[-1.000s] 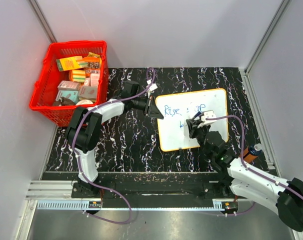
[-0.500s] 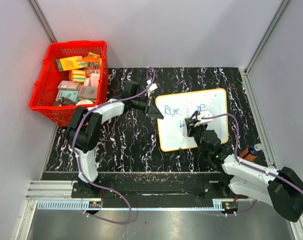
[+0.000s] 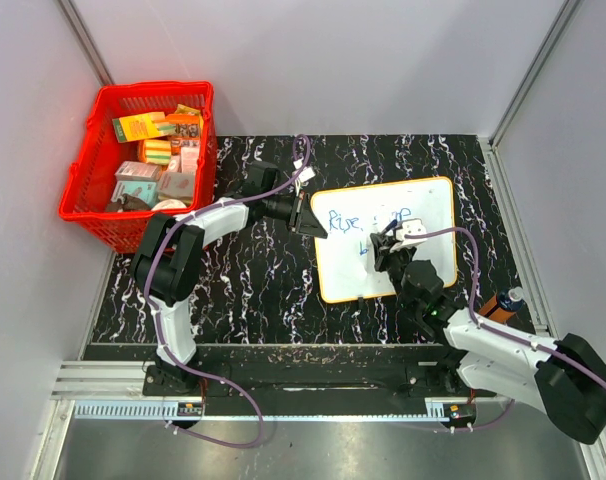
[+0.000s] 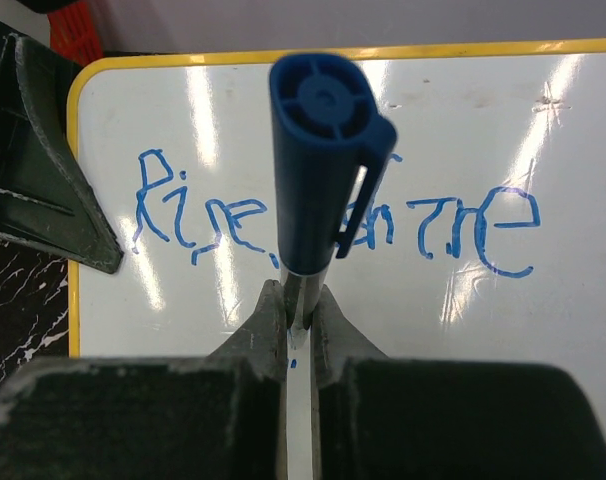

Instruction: Write a sentence on the whiteboard

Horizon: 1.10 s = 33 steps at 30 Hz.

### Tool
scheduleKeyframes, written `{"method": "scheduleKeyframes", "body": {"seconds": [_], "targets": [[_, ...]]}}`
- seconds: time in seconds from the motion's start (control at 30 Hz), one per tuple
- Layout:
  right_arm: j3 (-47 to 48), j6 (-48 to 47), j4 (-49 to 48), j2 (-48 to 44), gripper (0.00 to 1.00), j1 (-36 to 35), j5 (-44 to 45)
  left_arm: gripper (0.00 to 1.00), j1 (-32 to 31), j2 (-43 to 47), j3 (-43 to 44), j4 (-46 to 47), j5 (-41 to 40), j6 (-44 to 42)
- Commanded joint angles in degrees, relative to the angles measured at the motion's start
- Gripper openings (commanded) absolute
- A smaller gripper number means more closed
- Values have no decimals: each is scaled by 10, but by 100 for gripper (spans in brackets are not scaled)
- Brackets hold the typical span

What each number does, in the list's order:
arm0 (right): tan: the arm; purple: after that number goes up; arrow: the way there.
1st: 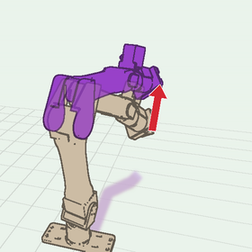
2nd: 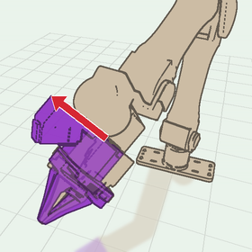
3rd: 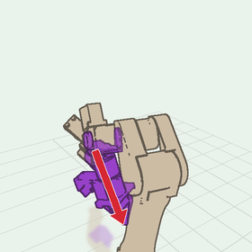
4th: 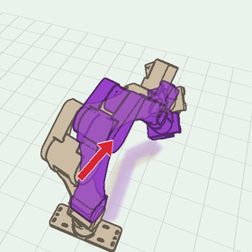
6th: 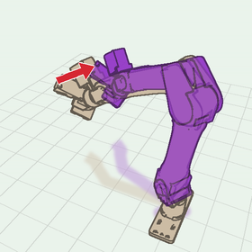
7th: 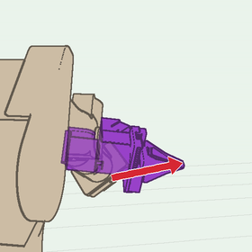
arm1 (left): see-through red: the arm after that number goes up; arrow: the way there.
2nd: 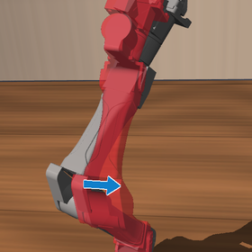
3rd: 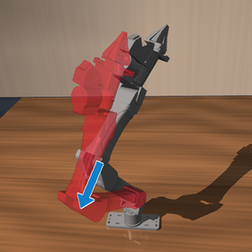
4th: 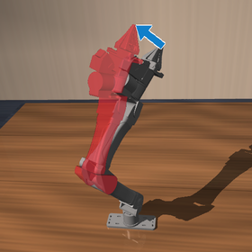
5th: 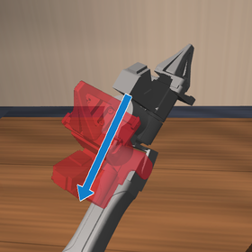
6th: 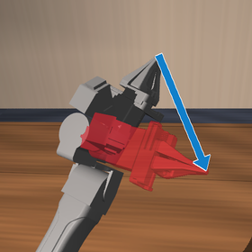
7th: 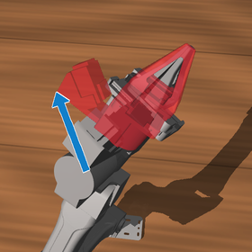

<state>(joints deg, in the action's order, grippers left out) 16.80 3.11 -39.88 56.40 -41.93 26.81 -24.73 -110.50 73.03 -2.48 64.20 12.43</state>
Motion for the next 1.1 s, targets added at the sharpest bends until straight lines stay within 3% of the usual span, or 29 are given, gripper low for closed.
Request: {"method": "scheduleKeyframes", "body": {"seconds": [0.0,0.67,1.07], "targets": [[15,4,-29,16,0,2,2,0,-27,-26,-20,-35,-79,-121],[13,1,-12,16,0,2,51,0,-27,-25,-20,-35,-79,-121],[10,20,9,7,0,2,27,0,-27,-26,-20,-35,-79,-121]]}}
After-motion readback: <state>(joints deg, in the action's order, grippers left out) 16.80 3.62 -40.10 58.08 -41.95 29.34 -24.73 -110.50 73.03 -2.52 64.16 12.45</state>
